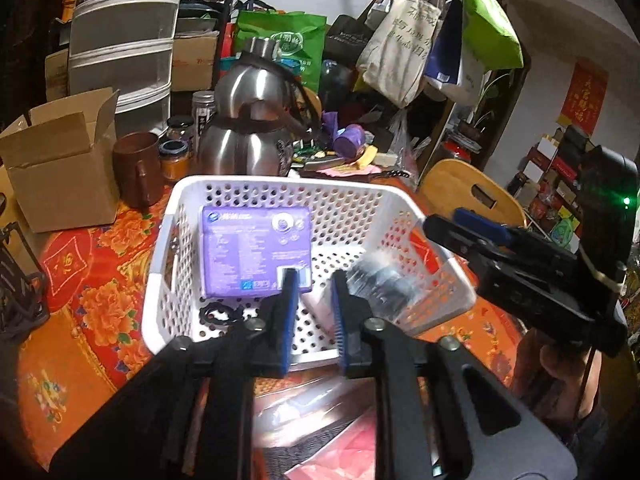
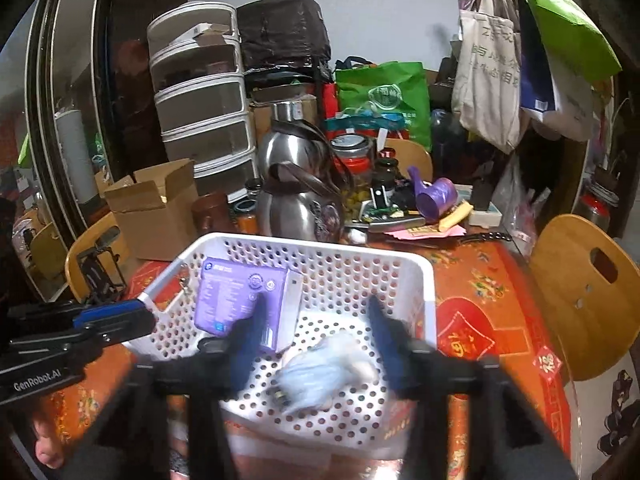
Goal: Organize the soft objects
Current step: 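Lift the plush toy with both grippers into the basket and open both, then move both grippers back toward the light-blue packet on the table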
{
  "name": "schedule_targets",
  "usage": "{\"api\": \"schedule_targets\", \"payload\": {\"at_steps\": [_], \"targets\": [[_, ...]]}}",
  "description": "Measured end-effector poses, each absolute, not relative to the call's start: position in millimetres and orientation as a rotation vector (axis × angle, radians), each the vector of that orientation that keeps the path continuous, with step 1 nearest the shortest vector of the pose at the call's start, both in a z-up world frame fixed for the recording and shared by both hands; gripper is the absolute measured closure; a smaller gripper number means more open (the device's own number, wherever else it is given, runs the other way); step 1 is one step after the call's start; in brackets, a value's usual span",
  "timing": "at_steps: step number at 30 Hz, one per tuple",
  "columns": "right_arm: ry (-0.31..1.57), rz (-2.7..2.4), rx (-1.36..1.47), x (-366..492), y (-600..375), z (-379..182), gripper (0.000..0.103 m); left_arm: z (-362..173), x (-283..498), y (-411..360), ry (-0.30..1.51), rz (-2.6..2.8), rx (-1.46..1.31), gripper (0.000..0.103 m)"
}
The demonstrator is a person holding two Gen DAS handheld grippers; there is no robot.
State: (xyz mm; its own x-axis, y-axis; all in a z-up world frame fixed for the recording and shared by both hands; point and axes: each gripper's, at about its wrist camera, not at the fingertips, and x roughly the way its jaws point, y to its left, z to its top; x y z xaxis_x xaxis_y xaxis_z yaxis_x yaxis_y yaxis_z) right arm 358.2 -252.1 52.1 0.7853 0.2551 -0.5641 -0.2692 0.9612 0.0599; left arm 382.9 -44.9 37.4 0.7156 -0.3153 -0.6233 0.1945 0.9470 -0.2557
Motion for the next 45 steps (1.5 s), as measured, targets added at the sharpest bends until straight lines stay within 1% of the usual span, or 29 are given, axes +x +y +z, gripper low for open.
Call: {"api": "schedule_targets", "payload": {"at_steps": [1,2,3,4,5,9,11,13,18,20,27,33,38,42,45], "targets": [[0.601,0.279,-0.022,357,-254,51,0.038,34,383,-42,0.723,-0.274,-0.175,0.071],[0.6,0.281,-0.013,355,-256,49,0.038,32,383,-40,0.722,-0.264,-0.172,0.063],[0.603,0.282,-0.01,354,-257,49,0.037,30,382,-39,0.72,-0.255,-0.166,0.059],[0.608,0.279,-0.013,352,-258,47,0.036,27,382,-37,0.719,-0.247,-0.16,0.052],[0.608,0.274,-0.015,351,-259,47,0.035,25,382,-35,0.72,-0.238,-0.156,0.048],[0.629,0.266,-0.018,346,-264,42,0.035,22,379,-28,0.718,-0.221,-0.147,0.044],[0.63,0.266,-0.016,344,-266,41,0.034,22,376,-27,0.716,-0.213,-0.14,0.039],[0.631,0.263,-0.012,340,-269,40,0.034,23,374,-26,0.71,-0.199,-0.129,0.036],[0.635,0.268,0.006,324,-274,37,0.026,23,362,-19,0.703,-0.179,-0.129,0.028],[0.635,0.276,-0.001,314,-274,35,0.025,22,355,-15,0.696,-0.173,-0.133,0.025],[0.652,0.284,-0.011,281,-277,24,0.024,12,322,-6,0.717,-0.14,-0.126,0.023],[0.683,0.288,0.0,252,-281,4,0.024,-6,281,-7,0.747,-0.135,-0.113,0.023],[0.703,0.286,0.011,212,-285,-21,0.024,-33,237,-8,0.777,-0.16,-0.158,0.023],[0.7,0.299,0.004,162,-287,-43,0.024,-58,192,-15,0.766,-0.14,-0.148,0.023],[0.707,0.309,0.02,132,-290,-59,0.024,-82,159,-20,0.782,-0.183,-0.195,0.023]]}}
